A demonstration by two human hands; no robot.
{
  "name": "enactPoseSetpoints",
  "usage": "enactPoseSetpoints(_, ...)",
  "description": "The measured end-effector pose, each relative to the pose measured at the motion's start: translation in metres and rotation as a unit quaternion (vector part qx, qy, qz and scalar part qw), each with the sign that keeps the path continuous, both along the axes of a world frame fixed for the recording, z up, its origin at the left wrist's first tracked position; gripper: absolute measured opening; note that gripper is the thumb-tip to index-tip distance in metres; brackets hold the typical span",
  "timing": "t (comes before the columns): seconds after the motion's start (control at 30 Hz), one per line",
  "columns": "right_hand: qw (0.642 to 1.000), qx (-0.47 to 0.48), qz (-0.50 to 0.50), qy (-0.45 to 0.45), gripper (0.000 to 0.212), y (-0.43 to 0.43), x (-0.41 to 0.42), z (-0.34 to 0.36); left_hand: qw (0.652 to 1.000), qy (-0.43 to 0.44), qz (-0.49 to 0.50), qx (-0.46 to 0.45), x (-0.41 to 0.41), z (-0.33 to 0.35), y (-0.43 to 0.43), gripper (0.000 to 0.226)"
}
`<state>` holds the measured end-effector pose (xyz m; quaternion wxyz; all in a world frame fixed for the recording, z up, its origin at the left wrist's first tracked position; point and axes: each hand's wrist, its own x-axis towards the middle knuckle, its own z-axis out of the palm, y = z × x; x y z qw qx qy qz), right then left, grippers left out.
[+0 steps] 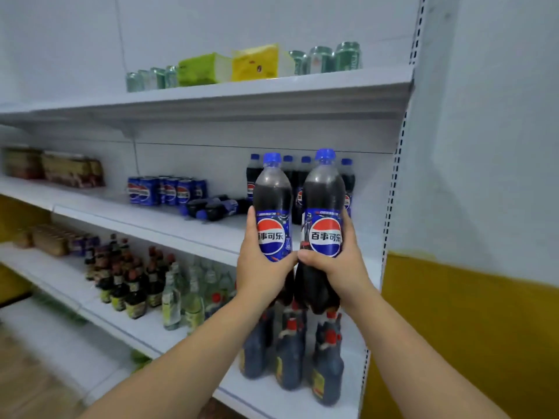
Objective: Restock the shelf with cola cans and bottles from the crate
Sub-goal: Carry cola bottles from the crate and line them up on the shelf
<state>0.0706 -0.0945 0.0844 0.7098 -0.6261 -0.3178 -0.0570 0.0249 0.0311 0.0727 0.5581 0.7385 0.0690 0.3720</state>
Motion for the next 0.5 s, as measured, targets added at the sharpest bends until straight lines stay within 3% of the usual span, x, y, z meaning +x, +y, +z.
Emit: enactPoseSetpoints(0.5, 0.997, -0.059, -0.046, 0.029, 0.097, 0.167, 0.141, 0.013, 0.998, 0.016, 0.053, -0.033, 0.126, 0.006, 0.173, 0.098)
